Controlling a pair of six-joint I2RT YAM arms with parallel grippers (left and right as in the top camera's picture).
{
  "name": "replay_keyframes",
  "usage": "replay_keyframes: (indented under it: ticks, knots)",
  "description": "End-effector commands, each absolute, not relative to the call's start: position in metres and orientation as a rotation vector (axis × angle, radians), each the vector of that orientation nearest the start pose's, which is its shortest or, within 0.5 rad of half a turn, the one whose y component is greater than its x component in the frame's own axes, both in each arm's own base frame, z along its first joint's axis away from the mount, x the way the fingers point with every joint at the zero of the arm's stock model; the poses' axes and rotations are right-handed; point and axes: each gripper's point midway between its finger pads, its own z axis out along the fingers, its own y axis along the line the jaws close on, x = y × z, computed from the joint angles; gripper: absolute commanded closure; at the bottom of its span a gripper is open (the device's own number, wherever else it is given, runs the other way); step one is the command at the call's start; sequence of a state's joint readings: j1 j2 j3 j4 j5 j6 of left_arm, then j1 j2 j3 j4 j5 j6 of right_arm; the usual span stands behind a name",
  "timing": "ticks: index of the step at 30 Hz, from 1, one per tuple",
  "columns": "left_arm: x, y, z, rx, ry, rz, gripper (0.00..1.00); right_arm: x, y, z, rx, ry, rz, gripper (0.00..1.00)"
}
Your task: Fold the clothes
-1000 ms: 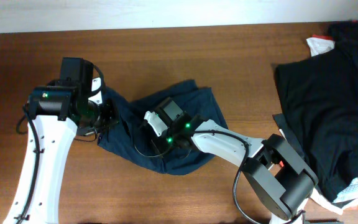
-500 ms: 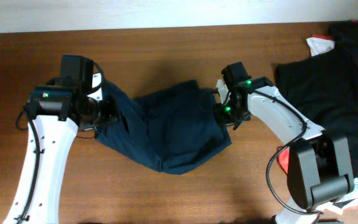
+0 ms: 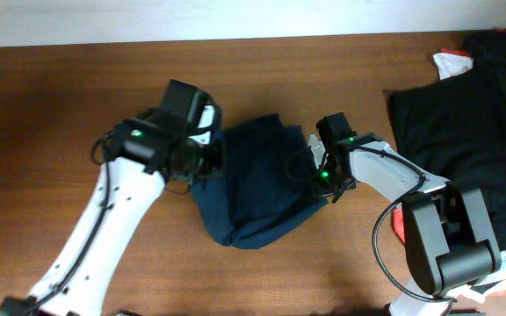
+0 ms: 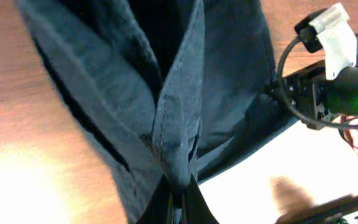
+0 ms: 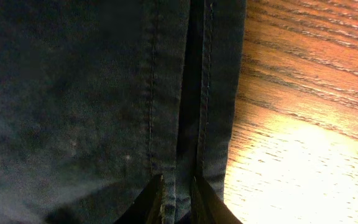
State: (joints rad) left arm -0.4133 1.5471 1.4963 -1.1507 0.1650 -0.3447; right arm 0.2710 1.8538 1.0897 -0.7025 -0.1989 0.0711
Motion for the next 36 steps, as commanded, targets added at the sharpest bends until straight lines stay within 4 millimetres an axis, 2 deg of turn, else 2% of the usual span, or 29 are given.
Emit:
replay_keyframes:
  ticks: [1, 8, 10, 13, 18, 20, 22, 24, 25, 28, 29, 31, 33, 34, 36]
  knots:
    - [0.322, -0.199, 0.183, 0.178, 2.83, -0.467, 0.99, 0.307, 0.12, -0.008, -0.329, 3.067, 0.305, 0.81]
    - [0.343, -0.244, 0.149, 0.258, 2.81, -0.519, 1.0, 0.306, 0.119, -0.008, -0.301, 3.077, 0.304, 0.8]
    - [0.352, -0.257, 0.146, 0.268, 2.773, -0.544, 1.0, 0.306, 0.119, -0.008, -0.299, 3.077, 0.304, 0.8]
    - [0.363, -0.265, 0.147, 0.264, 2.726, -0.574, 0.99, 0.305, 0.119, -0.008, -0.299, 3.08, 0.304, 0.8]
    - [0.378, -0.274, 0.152, 0.268, 2.655, -0.606, 0.87, 0.307, 0.118, -0.006, -0.285, 3.078, 0.304, 0.75]
    - [0.384, -0.278, 0.157, 0.27, 2.619, -0.623, 0.76, 0.312, 0.115, 0.0, -0.262, 3.077, 0.304, 0.72]
    - [0.39, -0.282, 0.164, 0.274, 2.579, -0.654, 0.6, 0.322, 0.106, 0.017, -0.221, 3.08, 0.283, 0.68]
    - [0.401, -0.279, 0.171, 0.319, 2.525, -0.641, 0.55, 0.332, 0.095, 0.038, -0.167, 3.083, 0.265, 0.66]
    - [0.416, -0.267, 0.177, 0.296, 2.488, -0.61, 0.53, 0.34, 0.086, 0.056, -0.122, 3.08, 0.263, 0.65]
    - [0.441, -0.243, 0.184, 0.213, 2.436, -0.578, 0.5, 0.353, 0.074, 0.087, -0.06, 3.064, 0.267, 0.64]
    - [0.451, -0.232, 0.186, 0.176, 2.42, -0.566, 0.49, 0.359, 0.072, 0.102, -0.043, 3.049, 0.294, 0.64]
    - [0.47, -0.211, 0.185, 0.113, 2.392, -0.548, 0.49, 0.367, 0.087, 0.136, -0.09, 3.003, 0.431, 0.64]
    - [0.487, -0.192, 0.174, 0.06, 2.387, -0.528, 0.49, 0.368, 0.117, 0.162, -0.225, 2.932, 0.632, 0.63]
    - [0.493, -0.186, 0.165, 0.042, 2.396, -0.518, 0.49, 0.367, 0.13, 0.169, -0.263, 2.907, 0.702, 0.62]
    - [0.498, -0.181, 0.147, 0.022, 2.428, -0.505, 0.49, 0.364, 0.139, 0.168, -0.297, 2.91, 0.703, 0.59]
